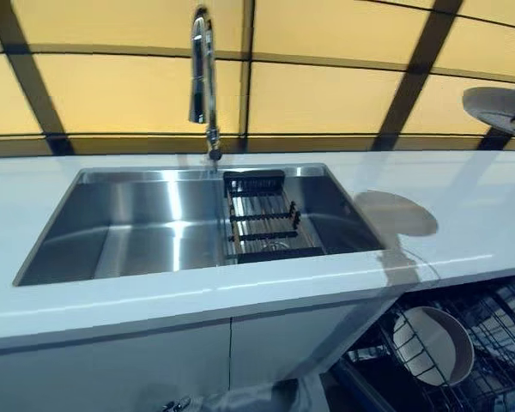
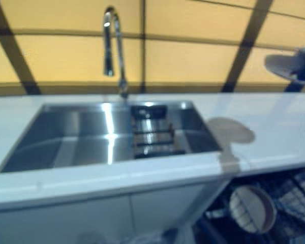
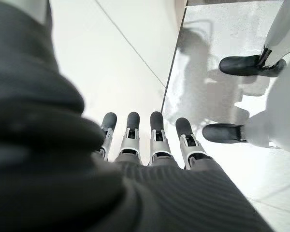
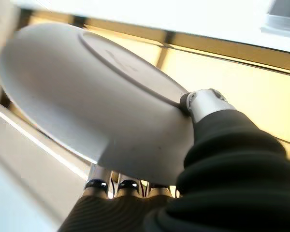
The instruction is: Take plates into dishwasher
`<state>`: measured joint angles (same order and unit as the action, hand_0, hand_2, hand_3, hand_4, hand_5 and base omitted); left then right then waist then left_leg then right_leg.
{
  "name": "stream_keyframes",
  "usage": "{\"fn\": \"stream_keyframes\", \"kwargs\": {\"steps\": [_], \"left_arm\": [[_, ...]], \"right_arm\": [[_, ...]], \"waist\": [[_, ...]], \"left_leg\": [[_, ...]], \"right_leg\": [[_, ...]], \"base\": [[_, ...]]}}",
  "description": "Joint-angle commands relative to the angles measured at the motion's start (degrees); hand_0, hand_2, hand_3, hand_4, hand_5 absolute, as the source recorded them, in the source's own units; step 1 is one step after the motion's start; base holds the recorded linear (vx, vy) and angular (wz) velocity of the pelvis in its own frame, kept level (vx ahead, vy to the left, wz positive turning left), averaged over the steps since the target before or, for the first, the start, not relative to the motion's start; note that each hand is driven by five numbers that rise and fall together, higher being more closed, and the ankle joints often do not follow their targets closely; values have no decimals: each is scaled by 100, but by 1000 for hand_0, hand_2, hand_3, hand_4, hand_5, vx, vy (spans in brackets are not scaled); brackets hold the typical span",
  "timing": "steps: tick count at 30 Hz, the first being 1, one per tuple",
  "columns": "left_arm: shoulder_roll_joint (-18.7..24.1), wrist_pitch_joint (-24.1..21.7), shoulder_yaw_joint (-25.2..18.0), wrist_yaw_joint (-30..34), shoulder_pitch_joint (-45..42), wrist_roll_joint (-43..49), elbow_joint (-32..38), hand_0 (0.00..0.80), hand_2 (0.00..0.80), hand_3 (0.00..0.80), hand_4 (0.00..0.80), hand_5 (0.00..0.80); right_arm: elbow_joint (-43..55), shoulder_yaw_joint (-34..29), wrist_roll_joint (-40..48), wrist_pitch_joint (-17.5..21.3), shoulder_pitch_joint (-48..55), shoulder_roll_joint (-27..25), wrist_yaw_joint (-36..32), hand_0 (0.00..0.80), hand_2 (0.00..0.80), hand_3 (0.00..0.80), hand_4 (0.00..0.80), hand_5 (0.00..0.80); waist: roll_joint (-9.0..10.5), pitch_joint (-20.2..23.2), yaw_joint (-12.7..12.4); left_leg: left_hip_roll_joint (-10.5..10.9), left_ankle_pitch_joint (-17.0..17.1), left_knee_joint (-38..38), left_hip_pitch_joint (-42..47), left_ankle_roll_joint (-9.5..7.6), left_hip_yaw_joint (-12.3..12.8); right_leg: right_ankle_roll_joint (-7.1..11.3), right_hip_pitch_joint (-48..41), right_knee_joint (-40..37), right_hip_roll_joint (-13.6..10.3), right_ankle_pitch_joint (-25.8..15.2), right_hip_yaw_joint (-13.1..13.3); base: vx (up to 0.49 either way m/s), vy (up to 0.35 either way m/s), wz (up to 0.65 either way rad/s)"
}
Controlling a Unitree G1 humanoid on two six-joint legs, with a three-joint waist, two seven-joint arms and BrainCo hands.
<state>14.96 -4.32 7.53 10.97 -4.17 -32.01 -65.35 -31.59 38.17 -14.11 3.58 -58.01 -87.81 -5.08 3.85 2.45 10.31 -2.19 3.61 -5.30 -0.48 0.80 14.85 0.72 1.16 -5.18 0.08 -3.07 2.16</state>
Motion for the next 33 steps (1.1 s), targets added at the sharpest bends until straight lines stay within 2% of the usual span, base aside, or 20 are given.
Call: {"fn": "stream_keyframes", "kwargs": {"steps": [1, 5, 7, 9, 11, 14, 18, 33], "left_arm": [[186, -196, -66, 160, 126, 141, -215, 0, 0, 0, 0, 0], [175, -135, -112, 199, 121, 155, -210, 0, 0, 0, 0, 0], [128, -111, -88, 199, 98, 196, -210, 0, 0, 0, 0, 0], [145, -98, -37, 166, 109, 203, -221, 0, 0, 0, 0, 0], [159, -127, -29, 78, 109, 178, -258, 0, 0, 0, 0, 0], [259, -73, -81, 58, 158, 196, -284, 0, 0, 0, 0, 0], [355, -35, -150, 106, 199, 305, -329, 0, 0, 0, 0, 0], [382, -76, -244, 156, 133, 527, -364, 0, 0, 0, 0, 0]], "right_arm": [[-544, -1081, 688, -105, 412, -357, 276, 800, 800, 800, 800, 800], [-620, -2692, 987, 74, 2018, -393, 238, 800, 800, 800, 800, 800], [-621, -3801, 1202, 153, 3200, -302, 240, 800, 800, 800, 800, 800], [-599, -4619, 1273, 178, 4042, -188, 255, 800, 800, 800, 800, 800], [-563, -5472, 1345, 234, 4976, 95, 313, 800, 800, 800, 800, 800], [-391, -6312, 1389, 344, 5940, 495, 341, 800, 800, 800, 800, 800], [-302, -6687, 1376, 412, 6459, 879, 316, 800, 800, 800, 800, 800], [-76, -6332, 1816, 289, 6274, 1724, 28, 800, 800, 800, 800, 800]], "waist": [[181, 66, 51], [134, 75, 227], [91, 42, 349], [108, 21, 355], [109, -15, 394], [97, -57, 407], [62, -103, 410], [-46, -195, 424]], "left_leg": [[-149, -695, 30, 465, -18, 162], [-181, -721, 30, 501, -12, 320], [-214, -819, 30, 572, 0, 336], [-225, -832, 30, 578, -3, 366], [-236, -855, 30, 579, -7, 384], [-252, -852, 30, 568, -5, 410], [-255, -844, 30, 540, -12, 412], [-250, -876, 30, 582, -41, 499]], "right_leg": [[534, -87, 18, 27, 61, 7], [558, -49, 18, 28, 18, 6], [590, -91, 18, 28, 50, -23], [591, -89, 18, 24, 47, -33], [596, -81, 18, 21, 41, -56], [605, -56, 18, 12, 28, -85], [602, -17, 18, 2, 10, -123], [569, 15, 18, -22, 5, -258]], "base": [[1, -47, -35], [3, -26, -22], [56, -2, -12], [43, -28, -5], [22, -63, -8], [12, -73, -4], [-1, -77, -6], [15, -58, -1]]}}
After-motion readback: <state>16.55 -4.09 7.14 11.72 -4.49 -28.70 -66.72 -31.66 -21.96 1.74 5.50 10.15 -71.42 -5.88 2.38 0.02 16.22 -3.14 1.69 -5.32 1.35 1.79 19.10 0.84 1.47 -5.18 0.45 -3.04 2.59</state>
